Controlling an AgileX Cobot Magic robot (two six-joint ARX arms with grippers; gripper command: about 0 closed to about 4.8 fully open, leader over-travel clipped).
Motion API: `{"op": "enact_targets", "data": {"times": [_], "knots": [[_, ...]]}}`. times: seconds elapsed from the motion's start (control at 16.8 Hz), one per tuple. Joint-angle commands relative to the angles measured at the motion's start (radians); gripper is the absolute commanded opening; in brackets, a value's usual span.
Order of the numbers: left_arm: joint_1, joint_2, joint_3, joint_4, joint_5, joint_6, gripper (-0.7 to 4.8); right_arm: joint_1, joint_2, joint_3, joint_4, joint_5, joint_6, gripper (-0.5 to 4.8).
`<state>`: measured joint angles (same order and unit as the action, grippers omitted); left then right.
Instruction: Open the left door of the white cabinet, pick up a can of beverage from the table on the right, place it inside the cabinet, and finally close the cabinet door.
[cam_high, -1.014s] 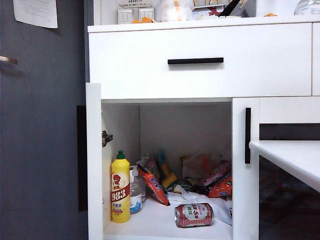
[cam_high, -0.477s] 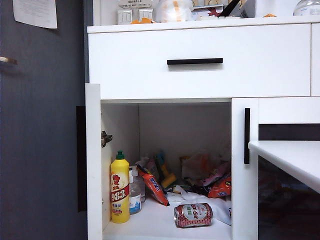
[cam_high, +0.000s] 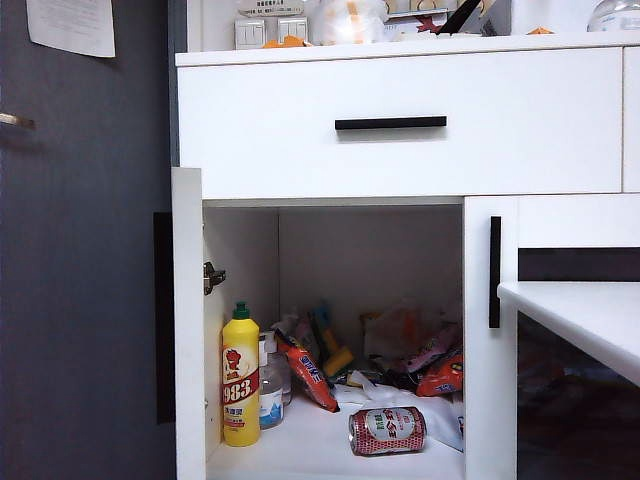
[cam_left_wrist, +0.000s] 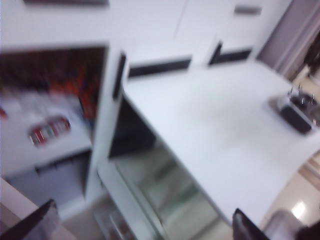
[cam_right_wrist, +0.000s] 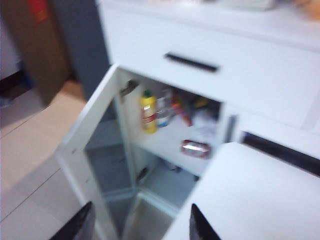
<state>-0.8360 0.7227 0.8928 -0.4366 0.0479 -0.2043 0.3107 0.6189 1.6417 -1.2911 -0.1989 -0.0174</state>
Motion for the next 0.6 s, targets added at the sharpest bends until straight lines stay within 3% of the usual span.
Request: {"op": "enact_targets", "data": {"times": [0.06,0.18,0.36,0.6], "knots": [[0.000,0.061,0.001,-0.019,-0.093,-0.005,4.79,0.000,-0.103,-0.367,0.309,-0.066,-0.010,2.39],[0.001,0.085,0.001,-0.041,-0.238,0.034,4.79,0.000,-0.154,-0.592,0.520,-0.066,-0.006,2.37],[0.006,0.145,0.001,-0.049,-0.479,0.138,4.79,0.000,-0.167,-0.845,0.768,-0.065,0.099,2.37],[0.108,0.277,0.001,-0.063,-0.519,0.197,4.79,0.000,-0.169,-0.893,0.826,-0.057,0.095,1.99]]}}
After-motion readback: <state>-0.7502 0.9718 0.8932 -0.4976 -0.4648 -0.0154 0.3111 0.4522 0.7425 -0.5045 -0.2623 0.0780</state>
